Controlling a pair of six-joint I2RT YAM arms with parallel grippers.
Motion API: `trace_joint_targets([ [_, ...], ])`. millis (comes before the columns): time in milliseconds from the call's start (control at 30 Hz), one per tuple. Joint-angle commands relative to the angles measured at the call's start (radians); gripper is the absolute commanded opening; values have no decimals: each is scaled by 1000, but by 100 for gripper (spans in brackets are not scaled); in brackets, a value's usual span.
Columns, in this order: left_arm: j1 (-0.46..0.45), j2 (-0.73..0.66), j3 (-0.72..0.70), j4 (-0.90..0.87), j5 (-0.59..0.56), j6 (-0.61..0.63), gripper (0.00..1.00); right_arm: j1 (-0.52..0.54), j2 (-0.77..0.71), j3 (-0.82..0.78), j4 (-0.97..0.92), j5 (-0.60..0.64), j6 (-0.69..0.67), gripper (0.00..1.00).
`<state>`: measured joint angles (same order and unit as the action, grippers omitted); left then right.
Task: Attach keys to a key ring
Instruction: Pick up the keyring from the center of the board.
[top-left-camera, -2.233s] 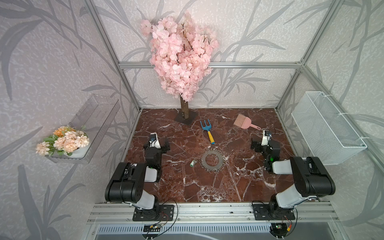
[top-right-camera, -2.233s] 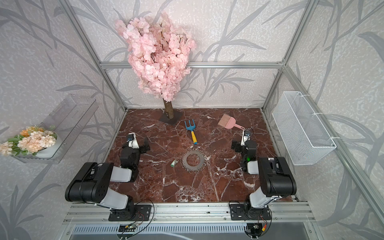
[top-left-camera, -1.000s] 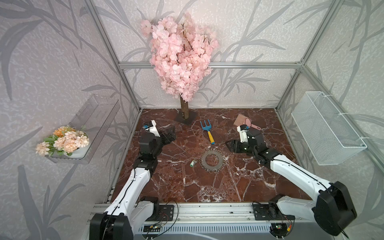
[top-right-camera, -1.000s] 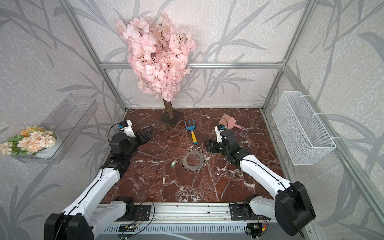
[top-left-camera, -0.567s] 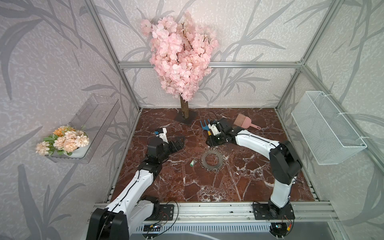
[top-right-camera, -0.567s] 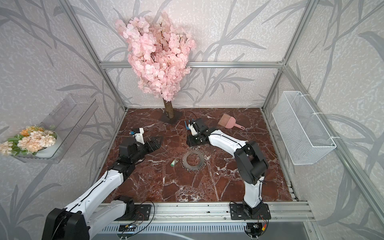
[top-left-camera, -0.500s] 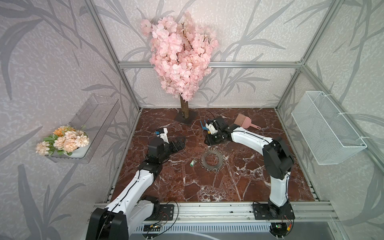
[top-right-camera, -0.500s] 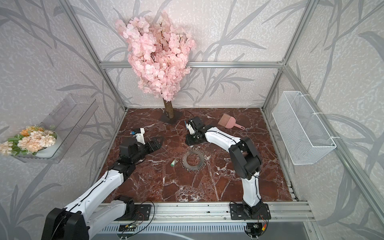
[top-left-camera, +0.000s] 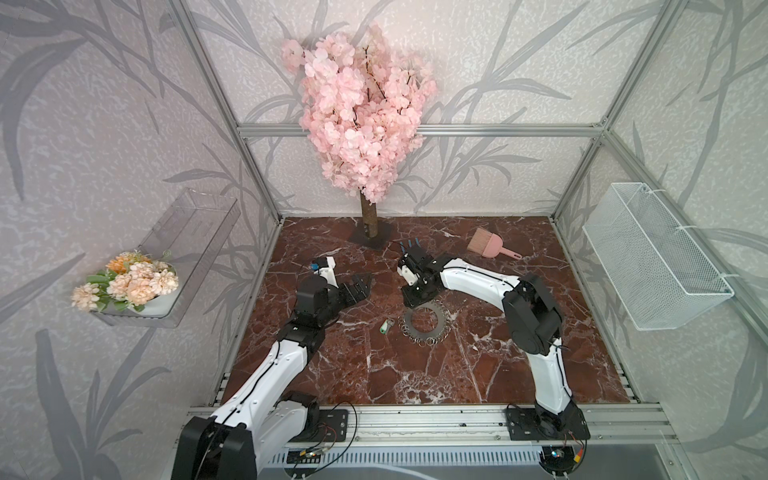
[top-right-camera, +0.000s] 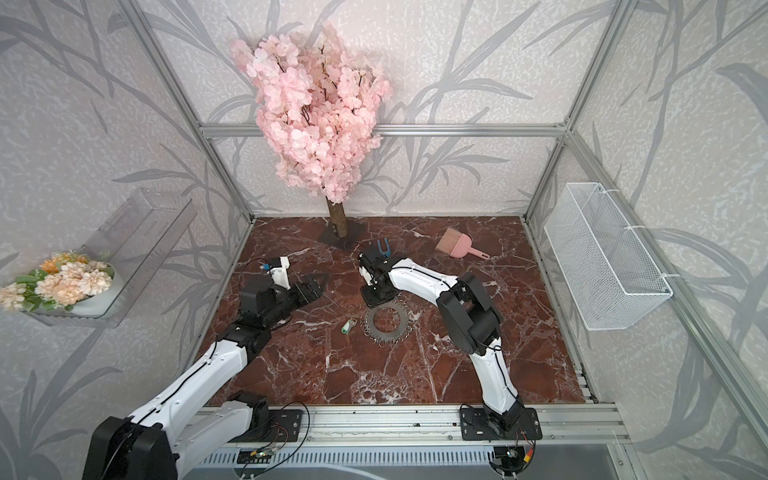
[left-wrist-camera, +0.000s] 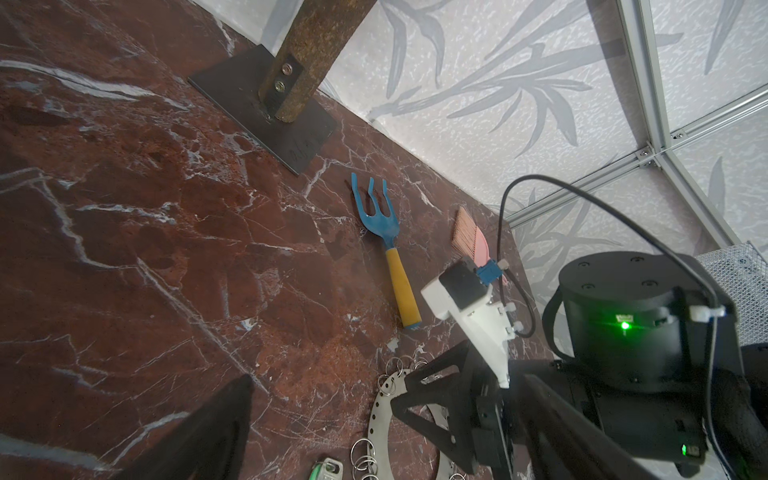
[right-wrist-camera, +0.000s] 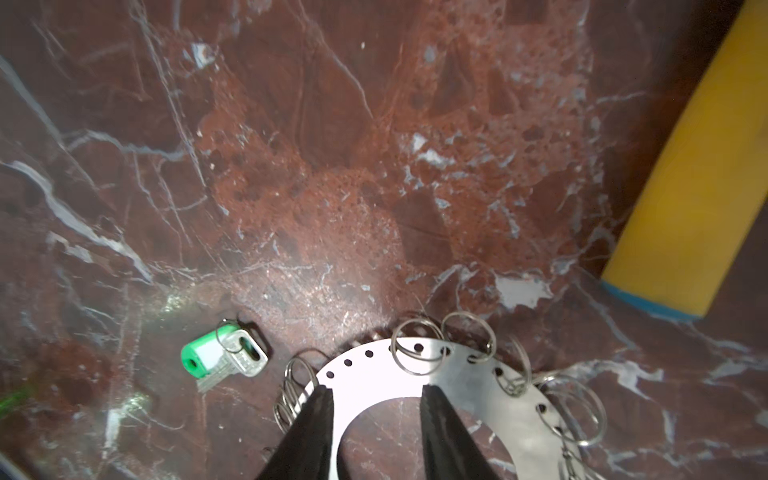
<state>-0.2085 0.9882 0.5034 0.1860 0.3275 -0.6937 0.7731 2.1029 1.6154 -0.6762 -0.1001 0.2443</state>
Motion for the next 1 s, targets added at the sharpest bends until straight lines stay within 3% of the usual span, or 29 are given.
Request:
trace_joint_targets([
  [0,-3,-11,6,7,7,-7,100,56,-52,-39,-26,197,-101,36],
  [167,-3,-6,13,10,9,-13,100,96,-67,-81,14,335,-160,33],
  [400,-3,-8,14,3,5,-20,100,110,-60,-89,46,432,-200,33],
  [633,-5,-6,11,4,5,-28,100,115,-47,-87,67,454,-234,40],
  [967,-5,-1,11,-3,2,-33,100,127,-30,-62,74,433,-257,42],
])
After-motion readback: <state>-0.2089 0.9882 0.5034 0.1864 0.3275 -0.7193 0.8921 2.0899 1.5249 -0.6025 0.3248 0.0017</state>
